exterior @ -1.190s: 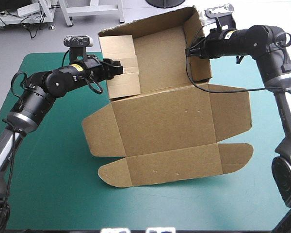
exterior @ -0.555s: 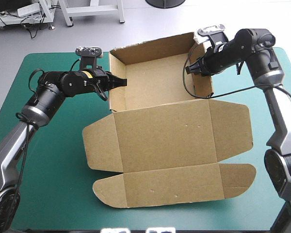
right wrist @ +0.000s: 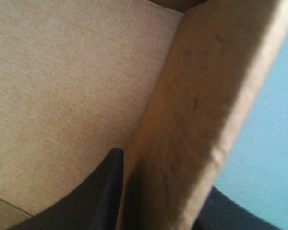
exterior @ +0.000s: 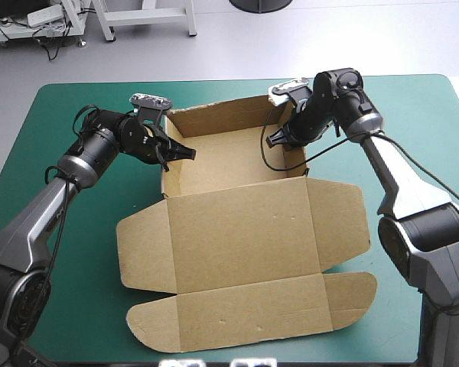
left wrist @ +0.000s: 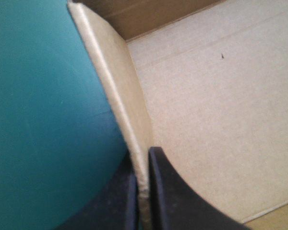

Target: Fold the box

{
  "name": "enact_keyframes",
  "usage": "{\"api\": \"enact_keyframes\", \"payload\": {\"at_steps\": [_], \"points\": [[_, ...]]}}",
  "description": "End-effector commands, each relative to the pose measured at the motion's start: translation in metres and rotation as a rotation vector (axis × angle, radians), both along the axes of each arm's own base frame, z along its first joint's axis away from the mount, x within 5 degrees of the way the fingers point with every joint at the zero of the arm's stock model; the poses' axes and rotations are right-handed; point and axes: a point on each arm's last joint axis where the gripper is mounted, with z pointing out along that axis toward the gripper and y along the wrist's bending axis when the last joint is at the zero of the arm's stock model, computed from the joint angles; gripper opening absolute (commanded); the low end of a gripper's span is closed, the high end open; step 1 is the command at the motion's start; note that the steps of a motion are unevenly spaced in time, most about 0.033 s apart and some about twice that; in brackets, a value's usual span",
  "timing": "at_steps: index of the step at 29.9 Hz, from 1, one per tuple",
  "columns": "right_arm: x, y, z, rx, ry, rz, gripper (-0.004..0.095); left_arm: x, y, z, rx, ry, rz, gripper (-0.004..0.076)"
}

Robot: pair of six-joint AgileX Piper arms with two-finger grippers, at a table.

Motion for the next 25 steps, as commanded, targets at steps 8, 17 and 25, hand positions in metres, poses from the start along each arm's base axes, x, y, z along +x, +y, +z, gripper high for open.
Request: {"api": "enact_keyframes", "payload": {"at_steps": [8, 17, 25], "points": [[-0.017, -0.022, -0.032, -0.231, 0.081, -0.009, -0.0017, 0.003, 0.005, 0.013, 0.15, 0.008, -0.018, -0.001], [-0.024, -0.015, -0.046, -0.157, 0.16, -0.005, -0.0017, 0.019, -0.01, -0.017, 0.207, 0.142, -0.086, -0.001], [-0.024, -0.015, -0.046, -0.148, 0.166, -0.028, -0.0018, 0.021, -0.022, -0.029, 0.208, 0.176, -0.111, -0.001]]}}
